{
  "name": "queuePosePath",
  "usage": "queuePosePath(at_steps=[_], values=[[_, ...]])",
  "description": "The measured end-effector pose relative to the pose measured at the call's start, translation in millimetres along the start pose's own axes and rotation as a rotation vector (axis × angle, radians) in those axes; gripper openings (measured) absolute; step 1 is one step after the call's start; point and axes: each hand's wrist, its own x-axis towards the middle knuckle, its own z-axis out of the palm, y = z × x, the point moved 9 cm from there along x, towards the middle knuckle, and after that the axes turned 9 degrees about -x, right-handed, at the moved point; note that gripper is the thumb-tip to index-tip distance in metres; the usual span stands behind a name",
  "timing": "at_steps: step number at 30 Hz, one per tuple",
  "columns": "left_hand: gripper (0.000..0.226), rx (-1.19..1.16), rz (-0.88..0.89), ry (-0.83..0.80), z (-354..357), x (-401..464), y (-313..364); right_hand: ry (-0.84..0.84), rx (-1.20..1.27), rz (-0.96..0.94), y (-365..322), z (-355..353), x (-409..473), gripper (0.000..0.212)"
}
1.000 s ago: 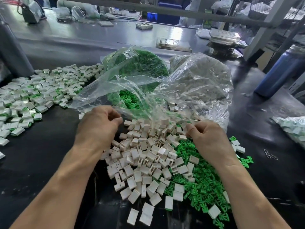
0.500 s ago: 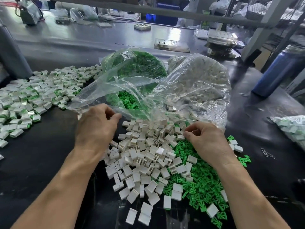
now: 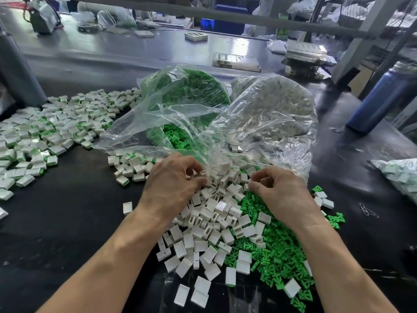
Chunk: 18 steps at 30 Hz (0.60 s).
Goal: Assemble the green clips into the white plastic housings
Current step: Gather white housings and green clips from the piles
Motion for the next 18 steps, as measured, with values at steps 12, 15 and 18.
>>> queuePosePath(at_steps=[12, 15, 18], values=[[0.017, -0.244, 0.038, 0.095, -5.8, -0.6, 4.0, 0.009, -0.047, -0.023, 3.4, -8.4, 1.2, 0.016], [0.013, -0.250, 0.047, 0.101, -5.7, 0.5, 3.5, -0.070, -0.029, 0.021, 8.4, -6.2, 1.7, 0.038], [0.013, -0.273, 0.046, 0.102, -4.9, 0.8, 1.6, -0.171, -0.017, 0.047, 10.8, -0.4, -0.4, 0.048]])
